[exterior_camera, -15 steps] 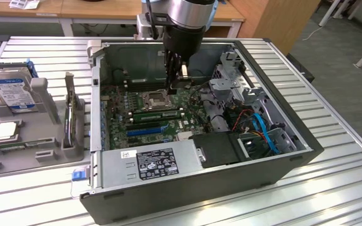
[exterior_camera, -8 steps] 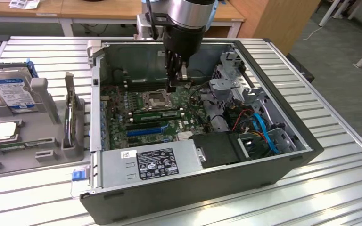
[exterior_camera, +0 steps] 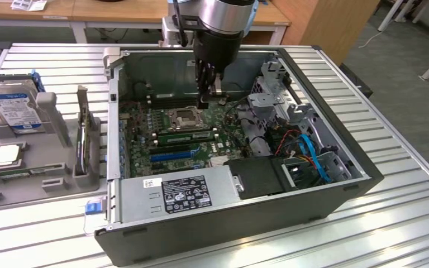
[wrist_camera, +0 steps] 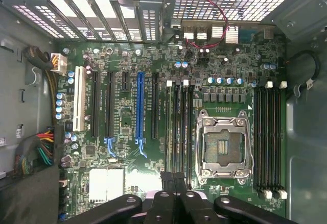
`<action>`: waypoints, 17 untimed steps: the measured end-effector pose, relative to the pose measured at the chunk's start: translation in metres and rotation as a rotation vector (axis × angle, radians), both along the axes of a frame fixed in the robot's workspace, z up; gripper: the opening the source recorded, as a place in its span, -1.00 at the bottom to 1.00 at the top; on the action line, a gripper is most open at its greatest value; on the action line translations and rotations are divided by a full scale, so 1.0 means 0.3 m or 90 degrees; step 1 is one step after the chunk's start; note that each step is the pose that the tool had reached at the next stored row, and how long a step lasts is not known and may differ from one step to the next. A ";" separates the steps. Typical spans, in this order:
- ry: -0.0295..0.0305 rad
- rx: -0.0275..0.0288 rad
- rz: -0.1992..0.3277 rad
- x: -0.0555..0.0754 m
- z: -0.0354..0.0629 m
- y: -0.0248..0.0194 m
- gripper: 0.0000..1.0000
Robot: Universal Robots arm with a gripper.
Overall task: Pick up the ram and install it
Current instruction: 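Press down the ram until it locks into place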
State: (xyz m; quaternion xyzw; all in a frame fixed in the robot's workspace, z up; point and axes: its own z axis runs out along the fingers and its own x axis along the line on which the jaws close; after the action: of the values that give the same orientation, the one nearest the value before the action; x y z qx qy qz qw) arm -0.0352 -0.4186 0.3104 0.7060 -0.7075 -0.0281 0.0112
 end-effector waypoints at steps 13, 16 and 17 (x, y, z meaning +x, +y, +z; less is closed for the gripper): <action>0.0000 0.0000 0.000 0.031 0.000 0.000 -0.80; 0.0000 0.0000 0.000 0.047 0.000 0.000 -0.80; 0.0000 0.0000 0.000 0.051 0.000 0.000 -0.80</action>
State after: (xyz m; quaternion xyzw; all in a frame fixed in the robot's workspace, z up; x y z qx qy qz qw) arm -0.0198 -0.4186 0.3104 0.7061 -0.7075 -0.0281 0.0112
